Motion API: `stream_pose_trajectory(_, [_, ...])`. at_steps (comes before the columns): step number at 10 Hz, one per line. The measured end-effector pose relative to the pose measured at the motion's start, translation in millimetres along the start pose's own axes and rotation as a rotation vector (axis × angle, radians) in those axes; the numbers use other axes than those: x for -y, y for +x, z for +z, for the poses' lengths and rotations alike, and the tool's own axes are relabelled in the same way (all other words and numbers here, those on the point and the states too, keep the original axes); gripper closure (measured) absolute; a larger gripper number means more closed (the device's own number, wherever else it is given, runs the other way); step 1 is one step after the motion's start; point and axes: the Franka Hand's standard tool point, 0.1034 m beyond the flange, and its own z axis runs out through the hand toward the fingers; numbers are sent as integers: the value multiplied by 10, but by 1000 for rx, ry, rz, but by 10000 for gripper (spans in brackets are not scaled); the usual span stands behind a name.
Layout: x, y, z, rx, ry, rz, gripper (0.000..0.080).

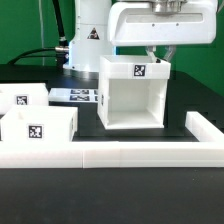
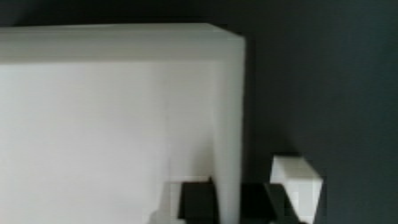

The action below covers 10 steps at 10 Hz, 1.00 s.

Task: Assemble drawer

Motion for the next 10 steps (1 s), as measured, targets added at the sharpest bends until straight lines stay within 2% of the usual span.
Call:
stream_pose_trajectory(5, [-41,535,6,-63,13,22,762])
stream_pose_trajectory(10, [-40,901,2,-109,24,33,762])
